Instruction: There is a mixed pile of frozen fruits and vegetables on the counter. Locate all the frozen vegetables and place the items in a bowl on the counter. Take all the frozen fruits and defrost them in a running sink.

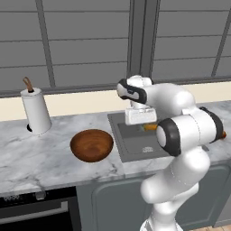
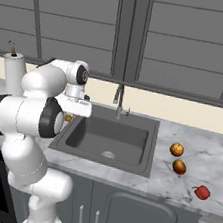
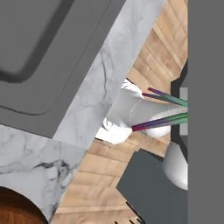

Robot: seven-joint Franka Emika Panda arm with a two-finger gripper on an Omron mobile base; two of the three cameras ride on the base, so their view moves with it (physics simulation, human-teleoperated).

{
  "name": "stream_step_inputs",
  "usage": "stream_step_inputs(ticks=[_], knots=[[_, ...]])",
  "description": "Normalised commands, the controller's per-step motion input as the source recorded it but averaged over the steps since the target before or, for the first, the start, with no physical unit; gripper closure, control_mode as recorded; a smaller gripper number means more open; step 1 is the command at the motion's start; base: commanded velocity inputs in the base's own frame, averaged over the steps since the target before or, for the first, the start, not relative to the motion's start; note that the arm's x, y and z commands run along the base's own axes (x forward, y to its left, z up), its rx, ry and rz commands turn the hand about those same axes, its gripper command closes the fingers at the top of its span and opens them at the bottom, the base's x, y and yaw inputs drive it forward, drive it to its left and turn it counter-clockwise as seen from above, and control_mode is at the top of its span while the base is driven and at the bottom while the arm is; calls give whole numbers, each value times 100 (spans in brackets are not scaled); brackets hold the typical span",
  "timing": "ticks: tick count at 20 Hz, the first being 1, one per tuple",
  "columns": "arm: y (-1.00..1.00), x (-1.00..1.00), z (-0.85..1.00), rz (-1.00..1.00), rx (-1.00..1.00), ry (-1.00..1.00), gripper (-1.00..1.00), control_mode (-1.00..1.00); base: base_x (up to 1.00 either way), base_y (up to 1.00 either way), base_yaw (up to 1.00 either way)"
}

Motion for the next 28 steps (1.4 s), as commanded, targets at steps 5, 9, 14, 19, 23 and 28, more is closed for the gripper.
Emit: stream_step_inputs(ticks=[5, 9, 14, 19, 23, 28], knots=[[90, 1, 3, 0, -2, 1, 100, -100, 0, 0, 0], [77, 3, 8, -2, -1, -16, 100, -100, 0, 0, 0], [67, 10, 0, -6, -3, -29, 100, -100, 0, 0, 0], [41, 32, -2, -10, -1, -12, 100, -100, 0, 0, 0], [0, 30, -1, -2, 0, 0, 100, -100, 0, 0, 0], [11, 32, -5, 0, 0, -2, 100, -100, 0, 0, 0]])
